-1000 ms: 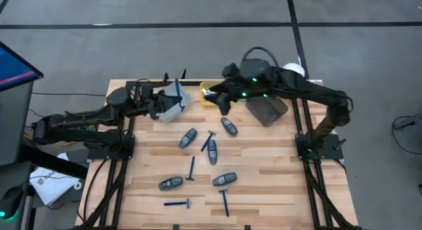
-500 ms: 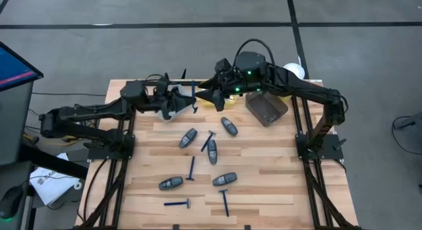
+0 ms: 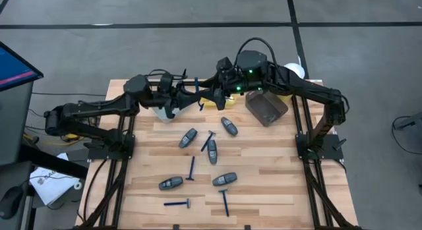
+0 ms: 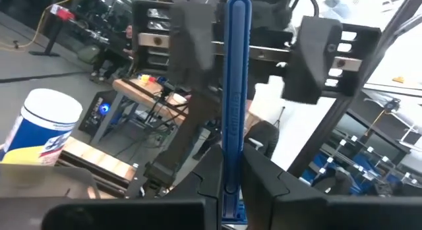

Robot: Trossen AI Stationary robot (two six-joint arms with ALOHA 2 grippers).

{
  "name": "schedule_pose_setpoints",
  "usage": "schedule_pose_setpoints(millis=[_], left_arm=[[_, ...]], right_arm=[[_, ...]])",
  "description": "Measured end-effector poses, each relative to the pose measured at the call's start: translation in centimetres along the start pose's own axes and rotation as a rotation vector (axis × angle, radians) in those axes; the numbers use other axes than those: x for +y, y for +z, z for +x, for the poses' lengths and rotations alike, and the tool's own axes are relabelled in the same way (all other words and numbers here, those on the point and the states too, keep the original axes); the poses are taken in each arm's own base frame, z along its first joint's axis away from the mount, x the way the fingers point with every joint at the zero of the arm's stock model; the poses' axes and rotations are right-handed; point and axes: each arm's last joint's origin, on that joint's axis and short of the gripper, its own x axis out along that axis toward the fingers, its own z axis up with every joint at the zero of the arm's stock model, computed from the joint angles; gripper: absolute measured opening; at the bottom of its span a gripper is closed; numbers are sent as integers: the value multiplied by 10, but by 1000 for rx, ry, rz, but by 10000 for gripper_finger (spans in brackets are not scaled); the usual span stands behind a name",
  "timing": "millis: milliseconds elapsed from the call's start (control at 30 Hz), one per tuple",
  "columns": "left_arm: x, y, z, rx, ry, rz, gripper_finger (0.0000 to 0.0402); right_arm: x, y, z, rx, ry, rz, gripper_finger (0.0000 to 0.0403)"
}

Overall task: Pick & Place Travel size toiletries
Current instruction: Put the blue razor into the black bin

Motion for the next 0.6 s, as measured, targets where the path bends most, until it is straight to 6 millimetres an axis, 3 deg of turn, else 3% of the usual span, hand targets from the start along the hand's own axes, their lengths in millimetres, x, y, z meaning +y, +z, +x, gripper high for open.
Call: schedule_pose_setpoints(millis=[333,600], left_arm=[[-2,-2,1,6,-7,-3,21],[2,-5,5,18,2,-7,21]], right_arm=[[-14,1,2,17,-48,-4,225],[-14,2,2,16,-24,-13,222]])
